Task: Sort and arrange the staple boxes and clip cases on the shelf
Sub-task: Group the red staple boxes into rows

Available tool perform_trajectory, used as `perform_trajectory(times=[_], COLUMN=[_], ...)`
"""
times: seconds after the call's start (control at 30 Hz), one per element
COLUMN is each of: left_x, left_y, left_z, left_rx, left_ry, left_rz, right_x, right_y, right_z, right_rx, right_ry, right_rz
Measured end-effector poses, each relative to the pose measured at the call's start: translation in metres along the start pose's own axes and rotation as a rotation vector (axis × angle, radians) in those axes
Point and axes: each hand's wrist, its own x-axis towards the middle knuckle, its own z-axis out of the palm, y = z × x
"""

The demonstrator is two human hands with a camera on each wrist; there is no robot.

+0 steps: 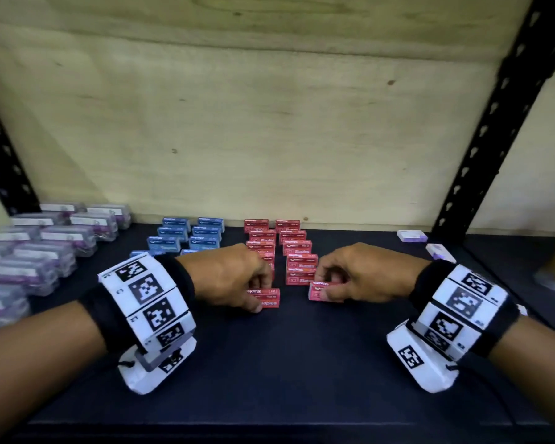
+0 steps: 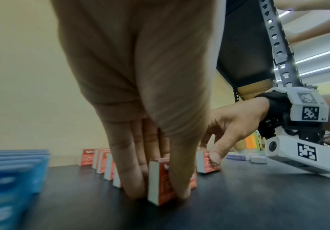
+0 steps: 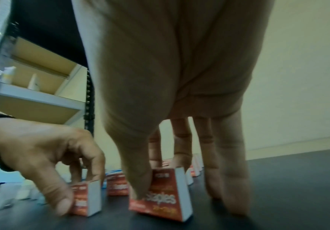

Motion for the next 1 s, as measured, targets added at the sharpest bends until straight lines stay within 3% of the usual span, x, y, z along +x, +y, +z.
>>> perform_trajectory(times=[0.37, 1.0], left_x=[-0.020, -0.015], left_y=[-0.032, -0.032], left_z=[0.014, 0.013], left_rx=[-0.040, 0.057], left_ry=[0.092, 0.111], left_rz=[-0.042, 0.009], right_x=[-0.010, -0.001], right_y=[-0.003, -0.017], right_z=[-0.005, 0.004], right_rx=[-0.101, -0.179], right_ry=[-0.062, 0.007], right_rz=[0.048, 0.008])
